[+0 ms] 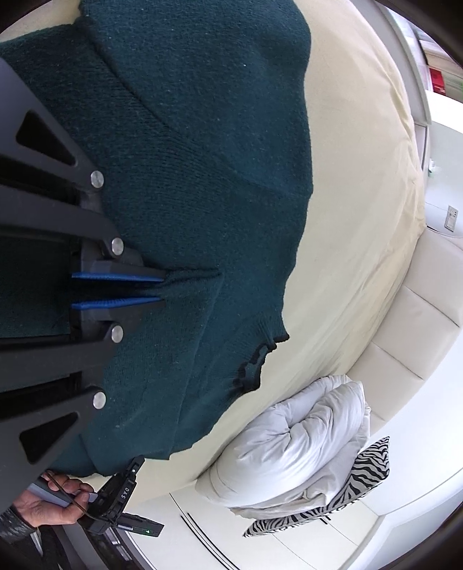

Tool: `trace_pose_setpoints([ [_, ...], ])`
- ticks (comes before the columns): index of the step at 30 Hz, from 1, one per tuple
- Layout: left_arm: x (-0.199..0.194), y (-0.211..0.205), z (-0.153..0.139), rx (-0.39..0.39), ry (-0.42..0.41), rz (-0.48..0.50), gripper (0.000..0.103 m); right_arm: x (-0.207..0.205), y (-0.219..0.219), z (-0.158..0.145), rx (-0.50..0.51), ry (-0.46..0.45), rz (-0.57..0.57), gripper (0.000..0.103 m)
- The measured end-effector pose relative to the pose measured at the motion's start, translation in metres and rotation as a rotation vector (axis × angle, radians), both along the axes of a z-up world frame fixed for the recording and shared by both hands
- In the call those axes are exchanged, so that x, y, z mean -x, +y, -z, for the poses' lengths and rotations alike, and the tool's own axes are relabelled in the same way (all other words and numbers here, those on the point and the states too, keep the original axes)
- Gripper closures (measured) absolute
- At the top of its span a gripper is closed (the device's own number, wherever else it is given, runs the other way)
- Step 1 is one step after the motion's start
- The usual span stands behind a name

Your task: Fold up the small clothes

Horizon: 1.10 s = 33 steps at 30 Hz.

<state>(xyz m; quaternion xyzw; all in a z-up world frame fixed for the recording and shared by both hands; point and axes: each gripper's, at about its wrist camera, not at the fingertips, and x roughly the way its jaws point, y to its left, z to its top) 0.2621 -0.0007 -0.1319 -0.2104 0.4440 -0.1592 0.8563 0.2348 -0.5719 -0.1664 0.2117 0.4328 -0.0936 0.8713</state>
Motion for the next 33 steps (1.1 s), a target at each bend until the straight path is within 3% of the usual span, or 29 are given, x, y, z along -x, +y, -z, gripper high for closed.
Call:
trace_pose_setpoints([
  [2,0.01,0.006,-0.01,0.0,-0.02,-0.008,0.085,0.004,-0.003,-0.01,-0.002,0.009,0.039,0.092],
  [3,0.021,0.014,-0.019,0.012,-0.045,-0.016,0.074,0.013,-0.001,-0.022,0.017,-0.018,0.049,0.091],
  [4,0.03,0.022,-0.025,0.03,-0.064,-0.021,0.058,0.022,0.004,-0.035,0.034,-0.072,0.04,0.091],
  [6,0.053,0.047,-0.038,0.062,-0.092,-0.068,0.045,0.049,0.025,-0.07,0.119,-0.193,0.009,0.091],
  [7,0.064,0.064,-0.043,0.08,-0.099,-0.097,0.045,0.062,0.037,-0.086,0.17,-0.248,-0.01,0.084],
  [8,0.075,0.081,-0.047,0.102,-0.107,-0.122,0.045,0.074,0.05,-0.098,0.205,-0.292,-0.029,0.074],
  [10,0.101,0.124,-0.051,0.138,-0.108,-0.214,0.045,0.096,0.073,-0.117,0.243,-0.366,-0.043,0.009],
  [11,0.111,0.143,-0.052,0.153,-0.105,-0.259,0.045,0.107,0.086,-0.126,0.244,-0.415,-0.044,0.004],
  [12,0.123,0.166,-0.052,0.169,-0.102,-0.312,0.044,0.117,0.099,-0.133,0.246,-0.452,-0.057,0.004],
  [17,0.175,0.271,-0.032,0.26,-0.059,-0.583,0.04,0.136,0.158,-0.153,0.193,-0.457,-0.163,0.004],
  [22,0.2,0.34,-0.008,0.394,-0.017,-0.811,0.036,0.142,0.23,-0.167,0.228,-0.471,-0.258,0.004],
  [28,0.178,0.381,0.011,0.544,-0.026,-0.917,0.038,0.151,0.281,-0.177,0.102,-0.43,-0.348,0.004],
  [29,0.171,0.384,0.011,0.545,-0.03,-0.916,0.04,0.153,0.288,-0.177,0.09,-0.422,-0.358,0.005],
  [30,0.163,0.388,0.013,0.548,-0.023,-0.916,0.05,0.154,0.293,-0.176,0.084,-0.413,-0.367,0.005],
  [31,0.154,0.392,0.017,0.554,-0.006,-0.926,0.069,0.156,0.297,-0.175,0.072,-0.404,-0.374,0.006],
  [33,0.142,0.398,0.022,0.552,0.028,-0.94,0.09,0.159,0.294,-0.171,0.044,-0.397,-0.377,0.012],
])
